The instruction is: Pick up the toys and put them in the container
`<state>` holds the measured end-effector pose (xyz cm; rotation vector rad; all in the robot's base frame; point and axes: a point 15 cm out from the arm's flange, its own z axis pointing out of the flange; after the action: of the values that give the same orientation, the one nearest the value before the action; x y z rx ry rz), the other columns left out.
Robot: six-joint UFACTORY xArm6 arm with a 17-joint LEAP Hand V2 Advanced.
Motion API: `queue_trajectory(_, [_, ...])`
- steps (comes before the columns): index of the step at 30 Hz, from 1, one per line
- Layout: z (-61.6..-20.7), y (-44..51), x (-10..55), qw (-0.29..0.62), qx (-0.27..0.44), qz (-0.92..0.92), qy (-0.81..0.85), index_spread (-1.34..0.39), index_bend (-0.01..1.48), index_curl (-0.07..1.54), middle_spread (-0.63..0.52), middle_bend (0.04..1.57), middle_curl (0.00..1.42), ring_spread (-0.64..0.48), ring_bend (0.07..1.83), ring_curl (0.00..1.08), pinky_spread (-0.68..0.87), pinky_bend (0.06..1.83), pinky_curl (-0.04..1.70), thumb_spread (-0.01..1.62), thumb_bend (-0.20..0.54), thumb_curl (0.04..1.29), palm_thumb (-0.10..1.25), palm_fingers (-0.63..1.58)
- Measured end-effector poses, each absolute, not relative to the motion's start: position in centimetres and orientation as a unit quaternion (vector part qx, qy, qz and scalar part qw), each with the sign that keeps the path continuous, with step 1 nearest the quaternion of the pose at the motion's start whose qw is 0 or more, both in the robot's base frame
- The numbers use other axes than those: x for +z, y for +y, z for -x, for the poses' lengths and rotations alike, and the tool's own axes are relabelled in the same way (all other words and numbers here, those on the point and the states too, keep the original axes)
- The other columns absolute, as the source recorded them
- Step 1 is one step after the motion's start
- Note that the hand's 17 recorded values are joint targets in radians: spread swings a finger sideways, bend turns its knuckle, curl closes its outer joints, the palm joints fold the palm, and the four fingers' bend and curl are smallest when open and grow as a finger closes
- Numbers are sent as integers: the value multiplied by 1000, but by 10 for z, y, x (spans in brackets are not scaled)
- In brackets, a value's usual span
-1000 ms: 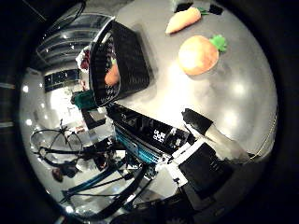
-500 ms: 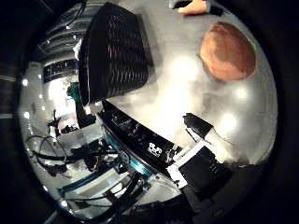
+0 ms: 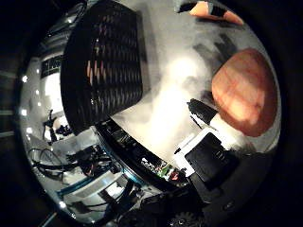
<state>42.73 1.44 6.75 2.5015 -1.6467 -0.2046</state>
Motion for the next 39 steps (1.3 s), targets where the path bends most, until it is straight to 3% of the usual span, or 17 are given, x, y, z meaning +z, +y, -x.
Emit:
queue_trajectory(3, [-427, 4, 65, 73, -69, -826, -554, -402, 166, 283, -168, 332, 362, -118, 448, 264, 283, 415, 253, 868, -24, 482, 986, 444])
queue_trajectory(6, [-427, -8, 65, 76, -67, -822, -560, -421, 165, 281, -237, 390, 379, -224, 599, 290, 111, 485, 246, 870, -27, 482, 979, 703])
queue_trajectory(8, [-427, -15, 65, 76, -68, -818, -566, -448, 167, 287, -282, 451, 412, -292, 728, 338, -110, 644, 280, 861, -31, 479, 966, 966])
queue_trajectory(9, [-427, -18, 65, 76, -67, -817, -568, -460, 164, 288, -302, 460, 424, -318, 762, 356, -225, 708, 294, 858, -31, 477, 954, 994])
queue_trajectory(10, [-427, -19, 65, 76, -67, -817, -568, -470, 190, 303, -312, 510, 449, -329, 808, 379, -318, 767, 314, 852, -35, 475, 939, 1134])
queue_trajectory(14, [-429, -32, 67, 73, -64, -812, -576, -490, 348, 413, -304, 693, 548, -309, 924, 453, -465, 888, 383, 862, -31, 465, 910, 1276])
queue_trajectory(17, [-433, -40, 76, 66, -55, -808, -583, -473, 540, 512, -260, 856, 611, -275, 994, 491, -425, 995, 440, 878, -27, 460, 904, 1399])
queue_trajectory(21, [-441, -45, 100, 51, -32, -807, -587, -394, 839, 674, -196, 1061, 684, -242, 1154, 565, -330, 1188, 556, 906, -31, 448, 874, 1305])
queue_trajectory(26, [-452, -52, 149, 25, 9, -804, -594, -292, 1069, 759, -149, 1202, 716, -209, 1300, 623, -254, 1279, 665, 934, -27, 448, 855, 1239])
queue_trajectory(31, [-446, -20, 210, 2, 34, -818, -575, -240, 1142, 759, -125, 1283, 705, -194, 1366, 640, -207, 1298, 771, 954, -23, 457, 854, 1191])
queue_trajectory(39, [-408, 112, 253, -39, -6, -859, -511, -219, 1180, 738, -115, 1322, 674, -182, 1415, 633, -178, 1245, 910, 962, -23, 467, 856, 1177])
